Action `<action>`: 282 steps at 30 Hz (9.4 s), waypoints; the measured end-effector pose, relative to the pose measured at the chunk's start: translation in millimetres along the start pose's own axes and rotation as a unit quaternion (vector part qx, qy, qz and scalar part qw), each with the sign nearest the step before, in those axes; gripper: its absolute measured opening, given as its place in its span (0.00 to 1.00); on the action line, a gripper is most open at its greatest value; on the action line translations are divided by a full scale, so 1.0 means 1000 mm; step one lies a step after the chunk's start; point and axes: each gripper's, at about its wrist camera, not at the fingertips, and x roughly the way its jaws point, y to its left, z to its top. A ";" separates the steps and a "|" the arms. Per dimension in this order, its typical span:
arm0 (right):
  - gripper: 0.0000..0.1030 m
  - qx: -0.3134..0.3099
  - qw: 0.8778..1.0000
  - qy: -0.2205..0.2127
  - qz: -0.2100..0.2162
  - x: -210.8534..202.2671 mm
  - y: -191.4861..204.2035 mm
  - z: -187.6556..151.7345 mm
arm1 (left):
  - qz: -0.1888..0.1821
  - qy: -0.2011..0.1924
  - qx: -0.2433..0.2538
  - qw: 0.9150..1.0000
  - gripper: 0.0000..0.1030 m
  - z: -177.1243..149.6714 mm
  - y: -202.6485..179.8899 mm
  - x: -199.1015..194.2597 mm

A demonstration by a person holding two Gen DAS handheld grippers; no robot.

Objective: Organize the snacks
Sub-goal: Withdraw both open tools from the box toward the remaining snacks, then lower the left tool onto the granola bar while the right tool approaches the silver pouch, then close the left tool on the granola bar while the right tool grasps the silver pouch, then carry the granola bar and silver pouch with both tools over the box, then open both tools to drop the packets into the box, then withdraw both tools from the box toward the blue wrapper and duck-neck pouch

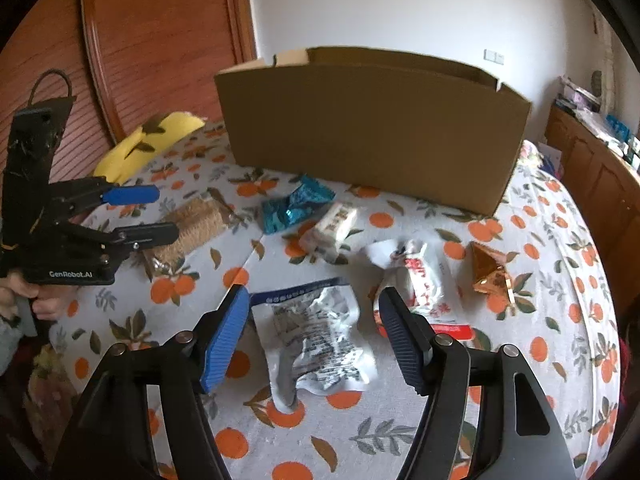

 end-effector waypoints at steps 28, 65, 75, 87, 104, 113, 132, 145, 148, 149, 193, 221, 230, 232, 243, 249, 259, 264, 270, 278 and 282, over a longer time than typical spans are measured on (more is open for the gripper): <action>0.68 0.018 0.999 0.036 0.029 0.023 -0.008 -0.008 | 0.021 0.064 -0.036 0.997 0.97 -0.001 -0.004 0.034; 0.69 0.011 0.999 0.037 0.022 0.023 -0.006 -0.008 | 0.014 0.077 -0.024 0.997 0.41 0.017 -0.008 0.033; 0.72 -0.006 0.999 0.043 0.014 0.027 -0.001 -0.007 | 0.017 0.034 -0.031 0.999 0.40 0.007 -0.014 0.004; 0.76 -0.036 0.998 0.059 -0.007 0.033 0.008 -0.006 | 0.001 0.000 -0.047 0.999 0.40 0.004 -0.023 -0.023; 0.59 -0.070 0.990 0.120 0.002 0.022 0.007 -0.004 | -0.012 -0.020 -0.040 0.999 0.40 -0.003 -0.039 -0.043; 0.56 -0.068 0.991 0.112 0.006 0.008 0.010 -0.015 | -0.012 -0.025 -0.040 0.999 0.40 -0.002 -0.043 -0.049; 0.56 -0.048 0.996 0.070 0.014 -0.029 0.009 -0.009 | -0.011 -0.039 -0.039 0.998 0.40 0.008 -0.047 -0.061; 0.56 -0.039 0.998 0.048 0.007 -0.047 0.007 -0.008 | -0.016 -0.055 -0.045 0.997 0.40 0.009 -0.052 -0.073; 0.56 -0.032 0.999 0.043 0.005 -0.051 0.003 -0.008 | -0.016 -0.060 -0.043 0.997 0.40 0.011 -0.053 -0.076; 0.56 -0.031 0.999 0.042 0.004 -0.052 0.002 -0.008 | -0.015 -0.063 -0.042 0.997 0.40 0.013 -0.053 -0.077; 0.56 -0.062 0.996 -0.059 -0.037 -0.014 -0.073 0.154 | -0.027 -0.169 -0.032 0.985 0.40 0.194 -0.002 0.000; 0.57 0.000 0.999 -0.011 -0.035 0.081 -0.113 0.179 | -0.035 -0.088 -0.049 0.994 0.47 0.185 0.001 0.082; 0.58 -0.001 0.999 -0.007 -0.039 0.083 -0.111 0.181 | -0.033 -0.095 -0.053 0.993 0.58 0.183 0.000 0.081; 0.58 0.000 0.999 -0.006 -0.039 0.084 -0.112 0.182 | -0.032 -0.096 -0.053 0.993 0.59 0.182 0.001 0.081; 0.75 -0.003 0.999 -0.023 -0.049 0.081 -0.111 0.178 | -0.028 -0.107 -0.047 0.993 0.68 0.180 0.000 0.081; 0.75 -0.001 0.998 -0.054 -0.037 0.060 -0.109 0.170 | -0.028 -0.117 -0.044 0.992 0.68 0.181 -0.003 0.072; 0.76 0.004 0.997 -0.072 -0.016 -0.010 -0.099 0.134 | -0.021 -0.134 -0.029 0.990 0.68 0.161 -0.018 0.027; 0.75 0.010 0.999 -0.045 -0.009 -0.024 -0.099 0.096 | -0.015 -0.129 -0.017 0.991 0.68 0.133 -0.030 0.009; 0.75 0.002 1.000 -0.007 0.005 -0.015 -0.092 0.064 | -0.003 -0.118 -0.010 0.993 0.68 0.102 -0.047 0.000; 0.75 -0.026 0.999 0.026 0.015 -0.001 -0.074 0.028 | 0.019 -0.091 -0.002 0.996 0.68 0.072 -0.060 0.005; 0.75 -0.033 0.998 0.038 0.024 0.010 -0.072 0.018 | 0.026 -0.066 -0.003 0.997 0.68 0.059 -0.062 0.019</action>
